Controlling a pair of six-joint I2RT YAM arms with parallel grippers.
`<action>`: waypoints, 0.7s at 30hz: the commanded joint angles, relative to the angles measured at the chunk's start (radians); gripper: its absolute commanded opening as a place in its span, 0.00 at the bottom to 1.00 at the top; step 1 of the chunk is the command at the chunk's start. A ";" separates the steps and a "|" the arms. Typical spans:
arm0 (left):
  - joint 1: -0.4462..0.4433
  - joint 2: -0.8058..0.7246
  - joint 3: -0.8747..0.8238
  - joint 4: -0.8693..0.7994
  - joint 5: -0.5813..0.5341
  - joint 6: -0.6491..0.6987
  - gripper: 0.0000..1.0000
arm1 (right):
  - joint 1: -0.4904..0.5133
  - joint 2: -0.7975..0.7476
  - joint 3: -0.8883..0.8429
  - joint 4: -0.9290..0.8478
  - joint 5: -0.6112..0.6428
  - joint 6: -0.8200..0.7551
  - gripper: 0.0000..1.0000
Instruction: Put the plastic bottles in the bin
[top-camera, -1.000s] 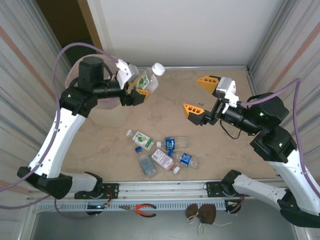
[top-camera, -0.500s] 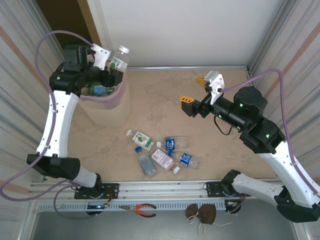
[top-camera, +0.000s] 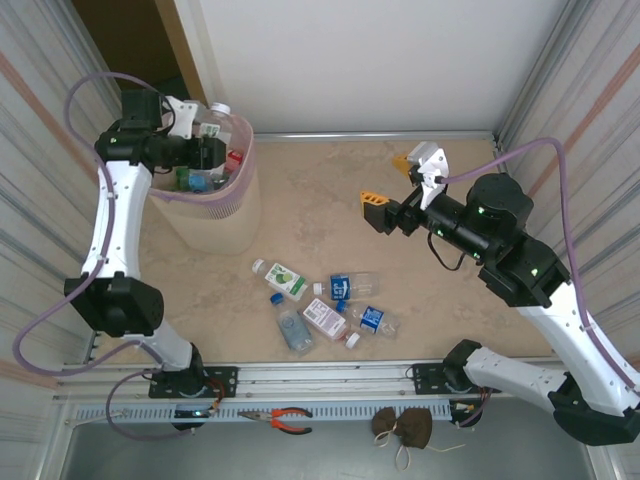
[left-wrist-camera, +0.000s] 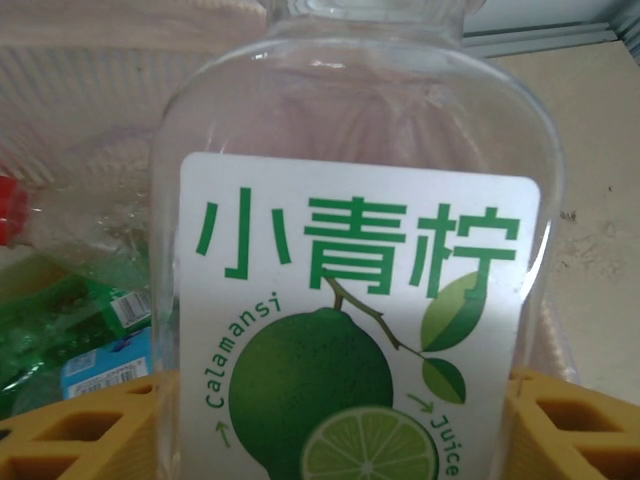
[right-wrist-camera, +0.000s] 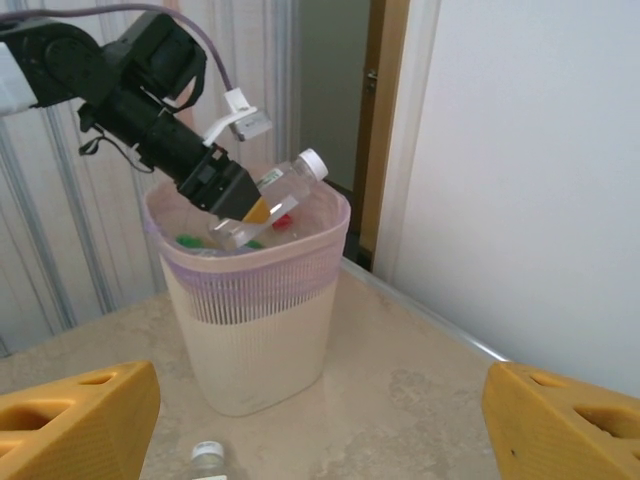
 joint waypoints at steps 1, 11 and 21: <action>-0.001 0.013 -0.037 0.009 0.060 -0.035 0.54 | -0.008 -0.013 -0.013 -0.003 0.016 0.022 0.83; -0.005 0.031 -0.167 0.007 0.077 -0.036 0.59 | -0.016 -0.024 -0.019 -0.007 0.010 0.026 0.83; -0.007 0.000 -0.142 0.013 0.056 -0.042 0.71 | -0.020 -0.022 -0.015 -0.009 0.001 0.030 0.83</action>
